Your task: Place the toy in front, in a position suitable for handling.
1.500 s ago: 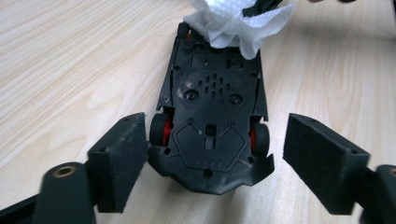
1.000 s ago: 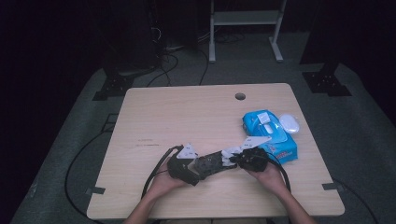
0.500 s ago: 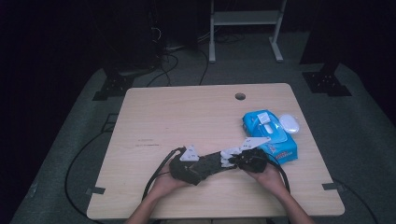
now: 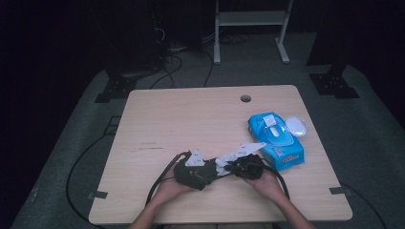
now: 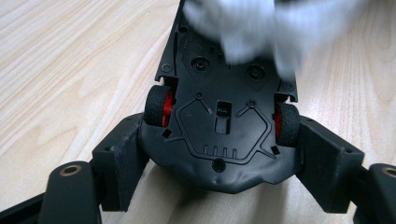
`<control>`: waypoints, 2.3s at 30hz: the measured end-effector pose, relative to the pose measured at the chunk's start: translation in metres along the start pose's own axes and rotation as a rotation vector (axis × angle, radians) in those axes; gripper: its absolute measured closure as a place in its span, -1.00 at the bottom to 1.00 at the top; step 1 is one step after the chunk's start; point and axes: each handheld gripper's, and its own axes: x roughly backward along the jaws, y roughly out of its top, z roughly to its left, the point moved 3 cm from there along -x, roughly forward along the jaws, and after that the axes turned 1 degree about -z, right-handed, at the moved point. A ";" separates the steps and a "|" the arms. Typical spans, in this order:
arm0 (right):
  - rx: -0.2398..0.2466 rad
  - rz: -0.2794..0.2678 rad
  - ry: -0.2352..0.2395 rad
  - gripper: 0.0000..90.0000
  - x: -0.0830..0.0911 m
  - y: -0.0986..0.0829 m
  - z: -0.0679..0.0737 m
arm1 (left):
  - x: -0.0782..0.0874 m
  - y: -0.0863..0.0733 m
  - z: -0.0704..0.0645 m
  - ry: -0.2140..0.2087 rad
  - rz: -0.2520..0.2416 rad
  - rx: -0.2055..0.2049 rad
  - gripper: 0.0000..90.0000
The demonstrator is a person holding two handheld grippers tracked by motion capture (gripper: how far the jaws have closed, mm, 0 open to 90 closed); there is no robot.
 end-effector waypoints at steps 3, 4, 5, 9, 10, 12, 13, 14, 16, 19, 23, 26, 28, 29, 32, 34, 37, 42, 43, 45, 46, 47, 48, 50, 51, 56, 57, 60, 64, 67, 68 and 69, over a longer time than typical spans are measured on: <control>0.035 0.001 0.045 0.87 -0.013 0.008 0.015 | 0.000 0.000 0.000 0.001 0.004 -0.007 -0.47; 0.047 0.000 0.048 0.87 -0.015 0.010 0.017 | 0.000 0.000 0.000 0.001 0.004 -0.007 -0.47; 0.047 0.000 0.048 0.87 -0.015 0.010 0.017 | 0.001 -0.001 0.000 0.003 0.003 -0.009 -0.47; 0.054 0.009 0.012 0.87 -0.012 0.009 0.012 | 0.002 -0.001 0.000 -0.002 0.000 -0.001 -0.47; 0.027 0.007 -0.009 0.87 -0.006 0.006 0.003 | 0.003 0.000 0.001 0.000 -0.006 -0.004 -0.47; 0.000 -0.005 -0.005 0.87 -0.003 0.004 0.001 | 0.003 0.001 0.000 0.000 -0.014 -0.001 -0.47; 0.003 -0.007 -0.001 0.87 -0.003 0.004 0.002 | 0.004 0.002 -0.001 0.002 -0.015 -0.005 -0.47; 0.004 -0.010 0.013 0.87 -0.005 0.006 0.005 | 0.004 0.003 -0.001 0.004 -0.017 -0.005 -0.47; 0.005 -0.014 0.031 0.87 -0.007 0.008 0.009 | 0.004 0.004 -0.002 0.005 -0.020 -0.007 -0.47; 0.031 -0.031 0.088 0.87 -0.020 0.016 0.026 | 0.004 0.003 -0.002 0.008 -0.011 -0.015 -0.47; 0.041 -0.030 0.078 0.87 -0.021 0.017 0.023 | 0.005 0.001 -0.001 0.012 -0.012 -0.006 -0.47; 0.021 -0.021 0.024 0.87 -0.014 0.013 0.011 | 0.005 0.002 0.000 0.014 -0.023 -0.003 -0.47; 0.014 -0.028 0.027 0.87 -0.013 0.013 0.012 | 0.006 0.003 -0.001 0.016 -0.022 -0.012 -0.47; 0.014 -0.028 0.027 0.87 -0.013 0.013 0.012 | 0.006 0.003 -0.001 0.016 -0.022 -0.012 -0.47; 0.025 -0.042 0.068 0.87 -0.020 0.017 0.023 | 0.006 0.003 -0.001 0.017 -0.013 -0.017 -0.47; 0.041 -0.043 0.080 0.87 -0.025 0.021 0.028 | 0.006 0.003 -0.002 0.020 -0.020 -0.013 -0.47; 0.038 -0.046 0.060 0.87 -0.024 0.022 0.024 | 0.006 0.004 -0.002 0.022 -0.024 -0.012 -0.47; 0.012 -0.048 0.017 0.87 -0.023 0.024 0.015 | 0.005 0.006 -0.003 0.022 -0.031 -0.019 -0.47; 0.012 -0.048 0.017 0.87 -0.023 0.024 0.015 | 0.005 0.006 -0.003 0.022 -0.031 -0.019 -0.47; 0.041 -0.039 0.035 0.87 -0.030 0.029 0.023 | 0.005 0.005 -0.003 0.023 -0.020 -0.027 -0.47; 0.042 -0.039 0.034 0.87 -0.031 0.030 0.023 | 0.006 0.005 -0.003 0.026 -0.019 -0.026 -0.47; 0.042 -0.039 0.034 0.87 -0.031 0.030 0.023 | 0.006 0.005 -0.003 0.026 -0.019 -0.026 -0.47; 0.034 -0.042 0.013 0.87 -0.031 0.031 0.018 | 0.006 0.004 -0.003 0.026 -0.024 -0.020 -0.47; 0.029 -0.041 -0.004 0.87 -0.030 0.031 0.014 | 0.006 0.004 -0.003 0.026 -0.022 -0.021 -0.47; 0.016 -0.033 -0.027 0.87 -0.028 0.031 0.010 | 0.006 0.005 -0.002 0.026 -0.024 -0.024 -0.47; 0.006 -0.038 -0.020 0.87 -0.031 0.034 0.010 | 0.006 0.005 -0.002 0.026 -0.023 -0.023 -0.47; 0.006 -0.038 -0.020 0.87 -0.031 0.034 0.010 | 0.006 0.004 -0.002 0.027 -0.023 -0.026 -0.47; -0.010 -0.023 -0.070 0.87 -0.028 0.032 -0.002 | 0.007 0.004 -0.001 0.026 -0.024 -0.016 -0.47; -0.017 -0.030 -0.049 0.87 -0.027 0.033 -0.001 | 0.006 0.006 -0.002 0.032 -0.029 -0.027 -0.47; -0.007 -0.041 -0.018 0.87 -0.031 0.035 0.007 | 0.006 0.006 -0.002 0.030 -0.027 -0.022 -0.47; 0.001 -0.036 -0.010 0.87 -0.033 0.037 0.010 | 0.006 0.005 -0.002 0.032 -0.021 -0.024 -0.47; 0.001 -0.036 -0.010 0.87 -0.033 0.037 0.010 | 0.006 0.004 -0.002 0.033 -0.021 -0.022 -0.47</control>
